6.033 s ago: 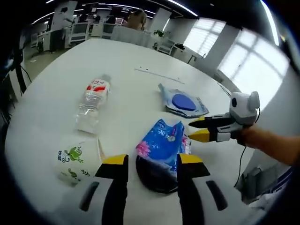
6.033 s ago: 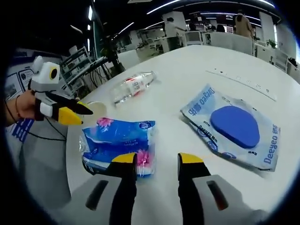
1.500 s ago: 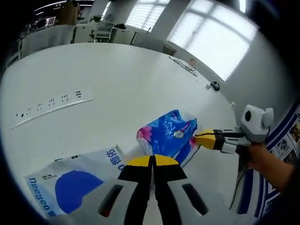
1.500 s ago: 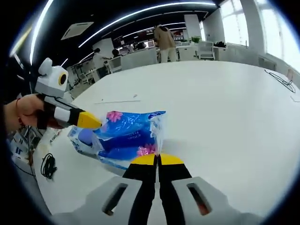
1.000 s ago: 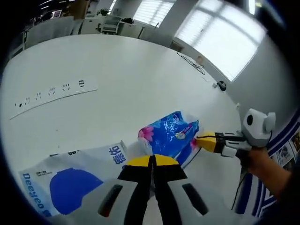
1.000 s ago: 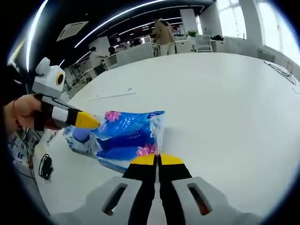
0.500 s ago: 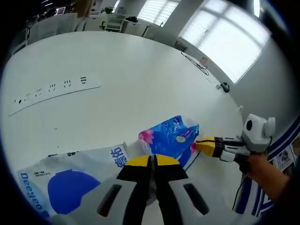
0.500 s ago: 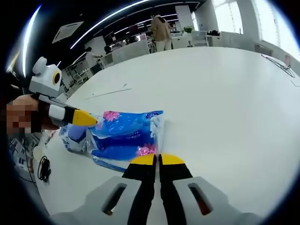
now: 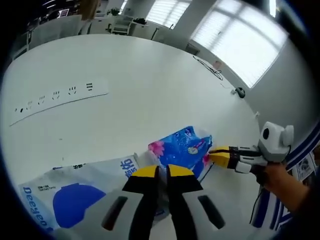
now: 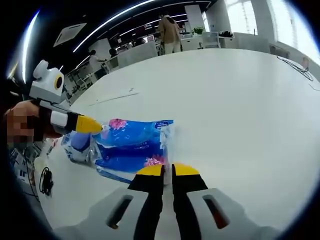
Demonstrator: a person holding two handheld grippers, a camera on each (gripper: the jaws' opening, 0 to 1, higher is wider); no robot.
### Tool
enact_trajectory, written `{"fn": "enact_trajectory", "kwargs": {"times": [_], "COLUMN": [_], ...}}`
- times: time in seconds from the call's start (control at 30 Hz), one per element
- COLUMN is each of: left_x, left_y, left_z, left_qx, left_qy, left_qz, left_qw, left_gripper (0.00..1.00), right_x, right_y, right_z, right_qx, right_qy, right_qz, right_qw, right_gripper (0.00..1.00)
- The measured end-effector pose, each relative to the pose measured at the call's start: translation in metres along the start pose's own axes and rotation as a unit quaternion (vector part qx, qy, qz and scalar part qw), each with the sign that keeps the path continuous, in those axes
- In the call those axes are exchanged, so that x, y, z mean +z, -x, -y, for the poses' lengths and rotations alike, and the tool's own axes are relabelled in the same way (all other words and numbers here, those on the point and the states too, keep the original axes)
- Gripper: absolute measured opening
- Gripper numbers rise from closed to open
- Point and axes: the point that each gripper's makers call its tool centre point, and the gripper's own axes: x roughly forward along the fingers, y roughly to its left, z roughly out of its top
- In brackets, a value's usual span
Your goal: Arrange the tabletop items into an orderly group along one side of the table until the central work area is clear of visible clutter.
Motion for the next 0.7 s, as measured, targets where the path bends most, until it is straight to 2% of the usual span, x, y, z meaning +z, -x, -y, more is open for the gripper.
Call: {"fn": "enact_trajectory", "kwargs": {"times": [0.4, 0.7], "left_x": [0.0009, 0.006], "left_y": [0.0034, 0.0085], "left_z": [-0.0031, 0.0021], "left_qx": [0.005, -0.004], "left_qy": [-0.015, -0.018], "left_qz": [0.0, 0.007], "left_qw": [0.9999, 0.9998], "left_gripper": [0.1, 0.15], "right_x": [0.002, 0.0061], "right_y": [0.0018, 0.005], "right_z": [-0.0019, -0.0013], "right_qx": [0.0, -0.003], "right_qy": [0.001, 0.002], "right_qz": [0.004, 0.008], "right_qw": [1.0, 1.0], "right_gripper": [0.08, 0.13]}}
